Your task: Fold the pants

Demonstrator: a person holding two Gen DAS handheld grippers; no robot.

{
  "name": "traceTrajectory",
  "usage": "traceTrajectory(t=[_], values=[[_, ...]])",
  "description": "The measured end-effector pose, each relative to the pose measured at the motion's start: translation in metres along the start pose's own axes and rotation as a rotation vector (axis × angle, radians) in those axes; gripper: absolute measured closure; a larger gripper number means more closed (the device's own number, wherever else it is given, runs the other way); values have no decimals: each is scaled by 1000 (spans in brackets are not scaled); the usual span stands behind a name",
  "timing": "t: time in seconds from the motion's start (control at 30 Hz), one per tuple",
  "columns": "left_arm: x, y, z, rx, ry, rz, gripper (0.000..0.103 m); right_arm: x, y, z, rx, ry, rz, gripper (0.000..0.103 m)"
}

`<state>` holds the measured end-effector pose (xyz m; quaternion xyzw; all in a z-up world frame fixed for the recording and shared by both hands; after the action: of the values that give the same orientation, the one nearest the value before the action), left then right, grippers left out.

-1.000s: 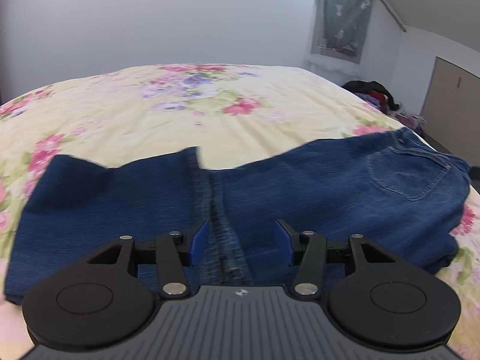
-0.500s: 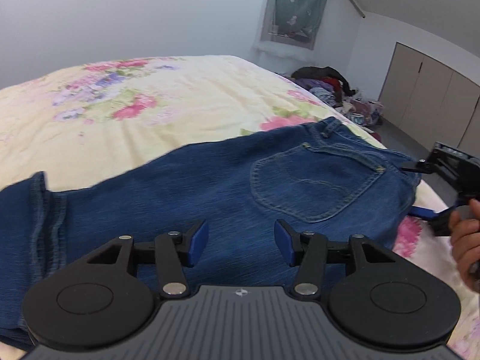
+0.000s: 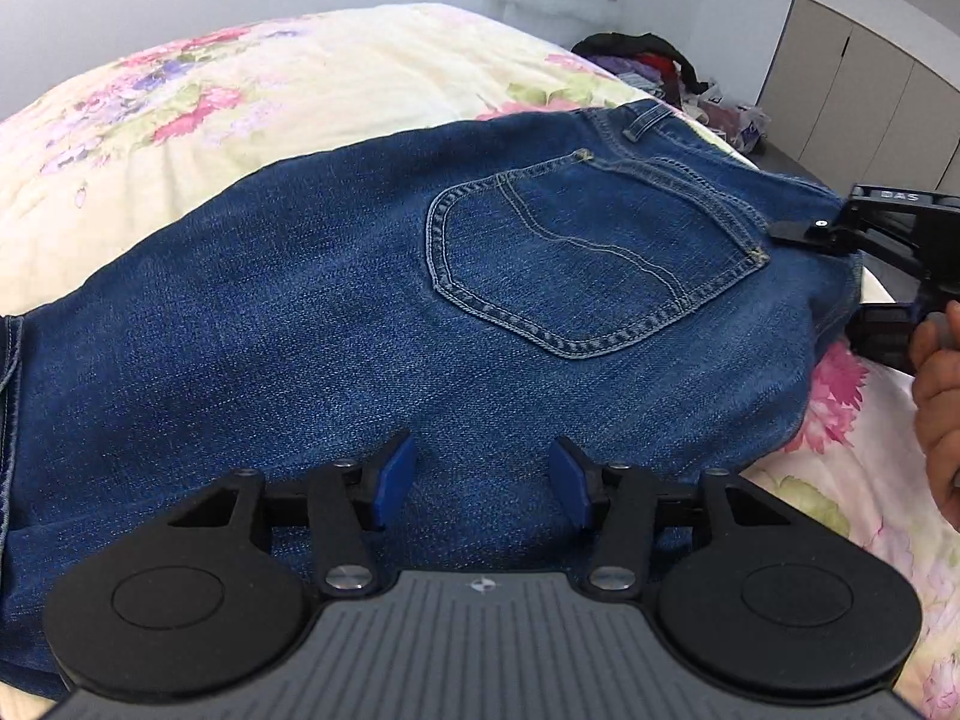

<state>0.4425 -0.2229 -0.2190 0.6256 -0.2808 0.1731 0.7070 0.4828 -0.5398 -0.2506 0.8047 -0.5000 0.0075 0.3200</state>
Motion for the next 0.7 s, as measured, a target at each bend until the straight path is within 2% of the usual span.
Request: traceTrajectory(t=[0.1, 0.17, 0.27, 0.37, 0.53, 0.7], values=[[4, 7, -7, -29, 42, 0, 42, -1, 8, -8, 23, 2, 25, 75], [4, 20, -16, -63, 101, 22, 43, -2, 16, -28, 42, 72, 60, 76], [1, 53, -37, -74, 149, 117, 44, -12, 30, -79, 64, 294, 105, 77], [-7, 86, -67, -71, 196, 193, 44, -38, 44, -136, 83, 553, 142, 77], [-23, 129, -133, 5, 284, 249, 43, -115, 54, -218, 76, 1022, 188, 77], [-50, 148, -189, 77, 384, 210, 42, -220, 43, -260, 135, 1416, 154, 77]])
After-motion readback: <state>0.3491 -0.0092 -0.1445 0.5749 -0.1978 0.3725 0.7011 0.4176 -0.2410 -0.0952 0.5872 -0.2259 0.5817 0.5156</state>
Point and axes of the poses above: each gripper's, at about its wrist camera, not at the fingertips, and y roughly against the way its jaws point, z to its right, x to its top, the point moved 5 cm from there along -y, roughly the way its jaws point, and after that the axes turned 4 degrees about x, right-handed, at the moved point
